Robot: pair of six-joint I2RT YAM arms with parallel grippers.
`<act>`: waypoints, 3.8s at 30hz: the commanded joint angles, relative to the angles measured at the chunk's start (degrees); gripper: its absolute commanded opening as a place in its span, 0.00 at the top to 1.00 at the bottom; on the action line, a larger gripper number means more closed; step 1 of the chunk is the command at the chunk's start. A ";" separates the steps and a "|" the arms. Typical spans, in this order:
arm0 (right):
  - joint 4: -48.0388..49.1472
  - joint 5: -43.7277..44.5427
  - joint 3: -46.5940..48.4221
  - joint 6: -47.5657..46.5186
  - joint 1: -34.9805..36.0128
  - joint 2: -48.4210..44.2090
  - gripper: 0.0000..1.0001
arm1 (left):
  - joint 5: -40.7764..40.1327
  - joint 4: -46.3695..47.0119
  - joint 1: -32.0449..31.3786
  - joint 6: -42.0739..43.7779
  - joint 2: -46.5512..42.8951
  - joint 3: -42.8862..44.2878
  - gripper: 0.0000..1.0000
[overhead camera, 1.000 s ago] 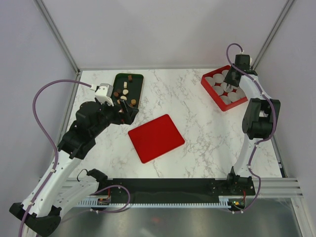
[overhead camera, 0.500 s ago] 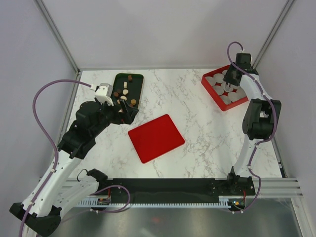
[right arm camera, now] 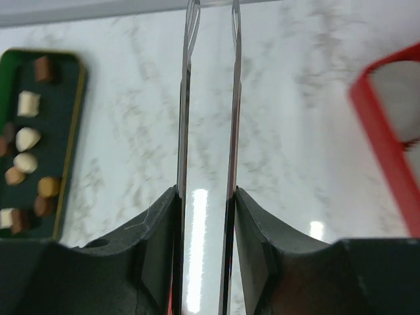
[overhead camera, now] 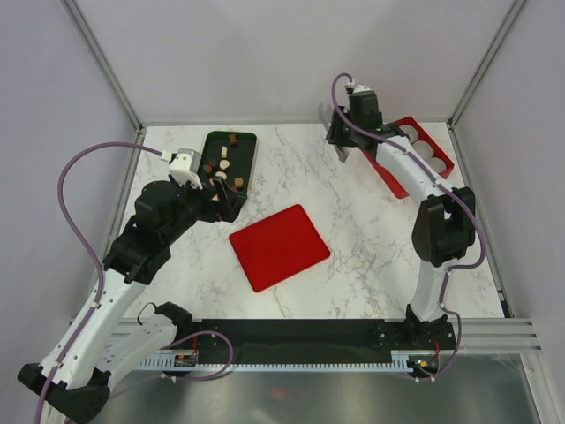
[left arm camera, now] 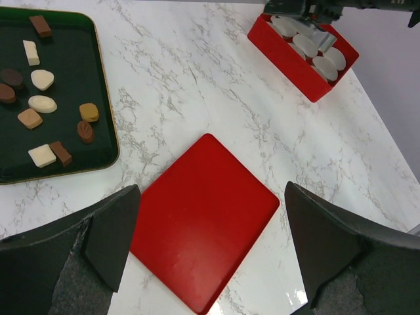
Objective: Pack the chocolate
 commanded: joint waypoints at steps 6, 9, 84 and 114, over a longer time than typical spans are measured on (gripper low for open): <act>10.53 -2.71 3.13 -0.96 12.58 5.26 0.55 | 0.67 2.46 0.33 -0.42 -0.58 0.14 0.01; 12.82 -2.19 5.76 -2.01 15.92 8.77 0.55 | 0.67 2.55 0.33 -0.51 -0.76 0.14 0.01; 14.41 8.19 38.90 -2.71 27.18 44.39 0.56 | 2.70 2.90 2.96 -1.48 -2.87 0.31 0.01; 13.62 2.74 11.93 -1.93 26.57 16.10 0.69 | 2.61 2.90 3.23 -1.74 -1.38 -0.13 0.01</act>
